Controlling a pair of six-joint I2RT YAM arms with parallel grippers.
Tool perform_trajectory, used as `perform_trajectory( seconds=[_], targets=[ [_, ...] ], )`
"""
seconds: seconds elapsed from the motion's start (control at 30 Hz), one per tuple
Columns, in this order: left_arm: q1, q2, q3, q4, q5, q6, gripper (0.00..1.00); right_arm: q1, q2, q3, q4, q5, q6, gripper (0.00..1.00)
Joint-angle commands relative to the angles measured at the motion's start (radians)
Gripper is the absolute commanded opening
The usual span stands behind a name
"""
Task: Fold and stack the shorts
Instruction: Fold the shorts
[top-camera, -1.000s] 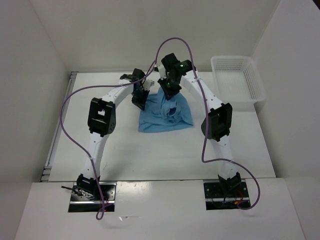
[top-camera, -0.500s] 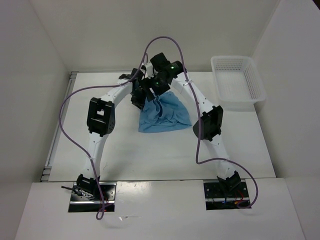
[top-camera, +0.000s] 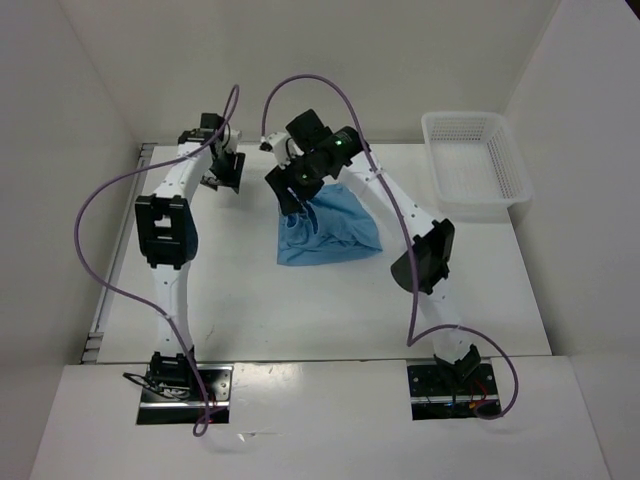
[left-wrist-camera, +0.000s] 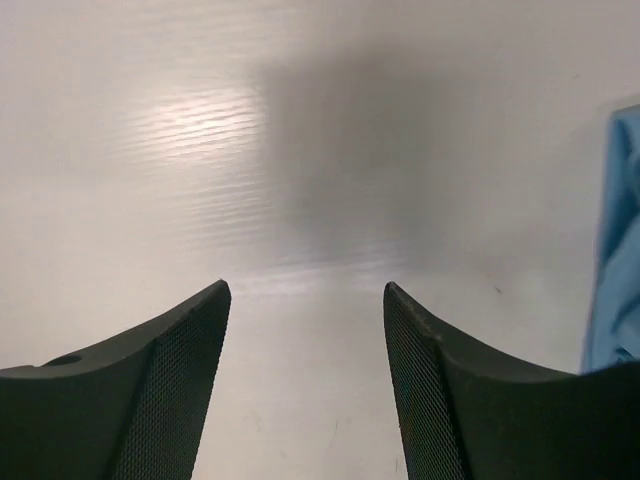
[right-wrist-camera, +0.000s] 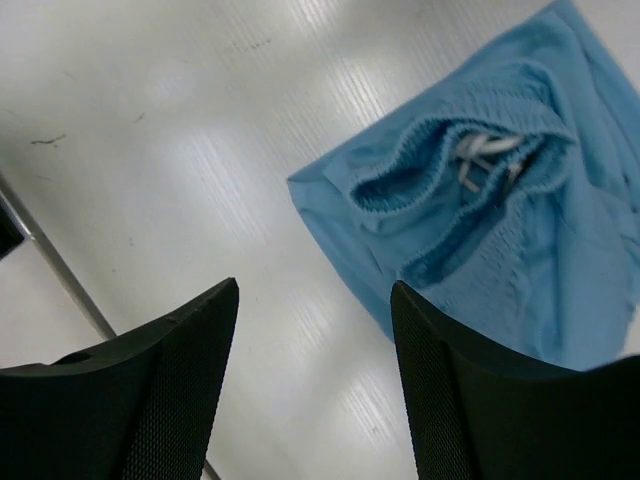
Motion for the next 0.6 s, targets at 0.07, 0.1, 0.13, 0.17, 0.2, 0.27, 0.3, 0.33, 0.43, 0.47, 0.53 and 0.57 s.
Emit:
perform_trajectory(
  seconds=[0.07, 0.1, 0.13, 0.17, 0.2, 0.27, 0.3, 0.33, 0.43, 0.47, 0.53, 0.57],
  targets=[
    [-0.124, -0.261, 0.075, -0.018, 0.071, 0.004, 0.71, -0.108, -0.343, -0.303, 0.151, 0.134, 0.015, 0.68],
    [-0.149, -0.301, 0.063, -0.059, 0.125, 0.004, 0.71, -0.153, -0.471, -0.471, 0.26, 0.134, 0.07, 0.68],
    [-0.176, -0.32, 0.046, -0.082, 0.18, 0.004, 0.71, -0.202, -0.533, -0.559, 0.319, 0.134, 0.098, 0.69],
    [-0.24, -0.333, 0.028, -0.105, 0.282, 0.004, 0.71, -0.292, -0.589, -0.722, 0.376, 0.117, 0.123, 0.69],
    [-0.273, -0.344, 0.011, -0.147, 0.332, 0.004, 0.71, -0.32, -0.67, -0.791, 0.458, 0.117, 0.135, 0.69],
    [-0.38, -0.344, -0.037, -0.165, 0.413, 0.004, 0.71, -0.348, -0.709, -0.944, 0.505, 0.131, 0.135, 0.69],
    [-0.408, -0.328, -0.052, -0.165, 0.414, 0.004, 0.71, -0.358, -0.718, -0.986, 0.522, 0.14, 0.135, 0.7],
    [-0.434, -0.314, -0.063, -0.156, 0.414, 0.004, 0.72, -0.359, -0.73, -1.021, 0.554, 0.129, 0.125, 0.72],
    [-0.482, -0.245, -0.072, -0.123, 0.346, 0.004, 0.73, -0.403, -0.72, -1.119, 0.602, 0.109, 0.115, 0.72],
    [-0.482, -0.211, -0.072, -0.112, 0.304, 0.004, 0.75, -0.414, -0.719, -1.144, 0.602, 0.109, 0.102, 0.72],
    [-0.491, -0.188, -0.063, -0.089, 0.268, 0.004, 0.75, -0.443, -0.709, -1.162, 0.616, 0.085, 0.089, 0.72],
    [-0.491, -0.188, -0.063, -0.08, 0.254, 0.004, 0.75, -0.455, -0.709, -1.181, 0.628, 0.085, 0.089, 0.72]
  ],
)
